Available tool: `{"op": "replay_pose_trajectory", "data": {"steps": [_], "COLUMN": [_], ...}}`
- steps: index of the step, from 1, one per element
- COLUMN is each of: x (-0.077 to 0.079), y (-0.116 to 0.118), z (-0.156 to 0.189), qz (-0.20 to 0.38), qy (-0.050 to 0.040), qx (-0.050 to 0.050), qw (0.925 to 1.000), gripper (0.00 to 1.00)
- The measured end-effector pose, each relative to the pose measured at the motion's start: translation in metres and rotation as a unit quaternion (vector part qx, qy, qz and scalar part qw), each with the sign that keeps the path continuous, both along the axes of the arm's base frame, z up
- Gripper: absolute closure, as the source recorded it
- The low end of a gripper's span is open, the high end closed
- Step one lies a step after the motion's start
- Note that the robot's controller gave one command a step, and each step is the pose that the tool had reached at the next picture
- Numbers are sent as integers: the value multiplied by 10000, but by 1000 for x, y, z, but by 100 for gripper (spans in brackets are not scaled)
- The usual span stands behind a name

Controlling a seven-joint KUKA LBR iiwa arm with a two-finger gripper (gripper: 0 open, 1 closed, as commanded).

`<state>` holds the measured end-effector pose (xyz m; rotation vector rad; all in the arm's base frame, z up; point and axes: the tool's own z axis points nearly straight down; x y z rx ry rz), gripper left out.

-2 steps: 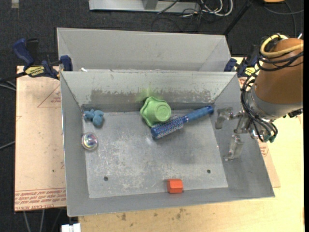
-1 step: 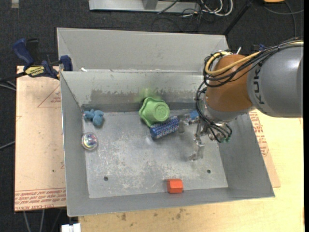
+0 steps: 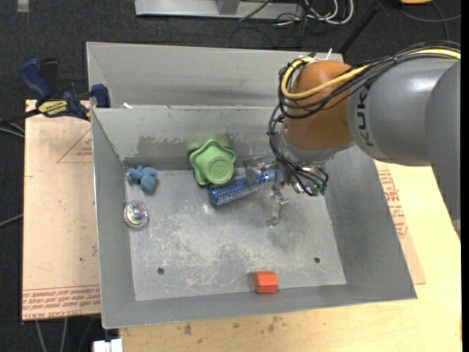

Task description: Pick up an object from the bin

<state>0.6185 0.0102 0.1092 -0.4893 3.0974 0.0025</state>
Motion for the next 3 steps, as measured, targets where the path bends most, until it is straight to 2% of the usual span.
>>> {"op": "replay_pose_trajectory", "data": {"steps": [1, 2, 3], "x": [39, 34, 27], "y": [36, 35, 2], "z": [-36, -40, 116], "qz": [-299, -299, -400], "qy": [-43, 28, -20], "qx": [9, -6, -6], "qw": [9995, 9995, 9992], "gripper": [0, 100, 100]}}
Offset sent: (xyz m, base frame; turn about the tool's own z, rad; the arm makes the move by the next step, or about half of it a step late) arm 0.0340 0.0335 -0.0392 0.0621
